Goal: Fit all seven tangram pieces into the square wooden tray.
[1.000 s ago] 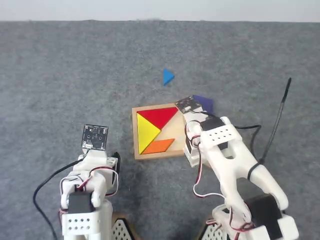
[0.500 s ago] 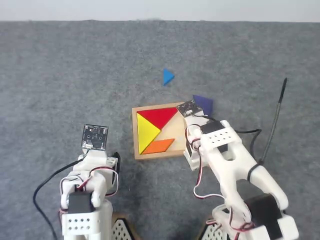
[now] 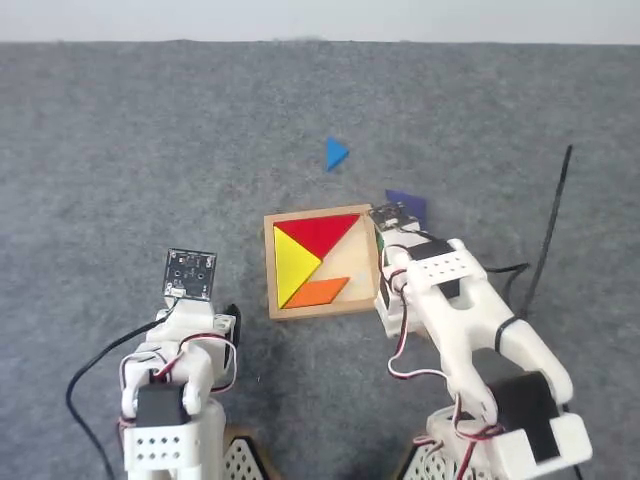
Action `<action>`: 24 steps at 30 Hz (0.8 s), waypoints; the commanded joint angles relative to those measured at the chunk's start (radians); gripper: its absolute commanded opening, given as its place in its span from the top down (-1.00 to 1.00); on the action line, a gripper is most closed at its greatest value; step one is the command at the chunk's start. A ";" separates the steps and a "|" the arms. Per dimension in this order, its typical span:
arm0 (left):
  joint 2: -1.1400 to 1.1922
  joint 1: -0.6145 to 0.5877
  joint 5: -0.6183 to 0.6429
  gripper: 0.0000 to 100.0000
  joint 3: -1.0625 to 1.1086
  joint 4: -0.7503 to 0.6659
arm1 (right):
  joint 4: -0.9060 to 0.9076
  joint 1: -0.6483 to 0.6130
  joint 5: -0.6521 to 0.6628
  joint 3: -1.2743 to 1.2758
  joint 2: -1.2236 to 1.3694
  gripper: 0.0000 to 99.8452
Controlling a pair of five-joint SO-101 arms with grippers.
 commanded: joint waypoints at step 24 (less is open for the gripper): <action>-0.028 0.003 -0.006 0.69 -0.008 0.009 | -0.087 -0.042 -0.387 -0.061 0.007 0.55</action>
